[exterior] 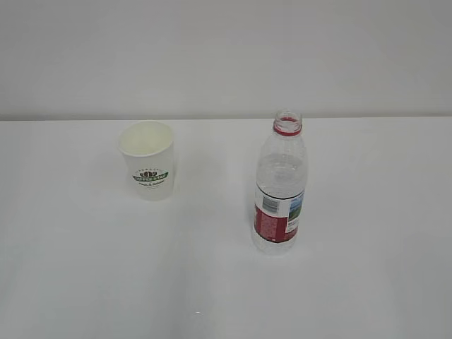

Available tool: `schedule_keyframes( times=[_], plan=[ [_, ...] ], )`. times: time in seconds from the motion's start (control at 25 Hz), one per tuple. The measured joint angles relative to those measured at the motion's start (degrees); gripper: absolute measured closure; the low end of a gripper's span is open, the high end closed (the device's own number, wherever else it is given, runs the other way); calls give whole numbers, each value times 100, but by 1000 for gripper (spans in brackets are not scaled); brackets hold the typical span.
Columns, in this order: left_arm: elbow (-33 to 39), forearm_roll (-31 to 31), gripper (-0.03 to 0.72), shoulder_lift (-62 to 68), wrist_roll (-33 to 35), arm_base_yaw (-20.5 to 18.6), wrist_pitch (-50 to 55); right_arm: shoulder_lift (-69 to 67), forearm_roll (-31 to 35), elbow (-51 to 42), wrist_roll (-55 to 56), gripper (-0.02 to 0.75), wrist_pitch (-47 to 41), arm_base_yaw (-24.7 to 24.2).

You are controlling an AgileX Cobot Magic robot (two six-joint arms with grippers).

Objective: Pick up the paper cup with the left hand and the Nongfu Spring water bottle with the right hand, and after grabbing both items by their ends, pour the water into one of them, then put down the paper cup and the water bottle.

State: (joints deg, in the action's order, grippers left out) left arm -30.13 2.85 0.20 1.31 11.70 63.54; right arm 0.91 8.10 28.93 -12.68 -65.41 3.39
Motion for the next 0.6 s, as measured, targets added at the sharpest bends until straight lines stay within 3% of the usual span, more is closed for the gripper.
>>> schedule_keyframes(
  times=[0.4, 0.6],
  plan=[
    [-101, -29, 112, 0, 0, 0, -1352, 0, 68, 106, 0, 151, 863, 0],
    [-101, -402, 112, 0, 0, 0, -2004, 0, 86, 106, 0, 150, 1384, 0]
  ],
)
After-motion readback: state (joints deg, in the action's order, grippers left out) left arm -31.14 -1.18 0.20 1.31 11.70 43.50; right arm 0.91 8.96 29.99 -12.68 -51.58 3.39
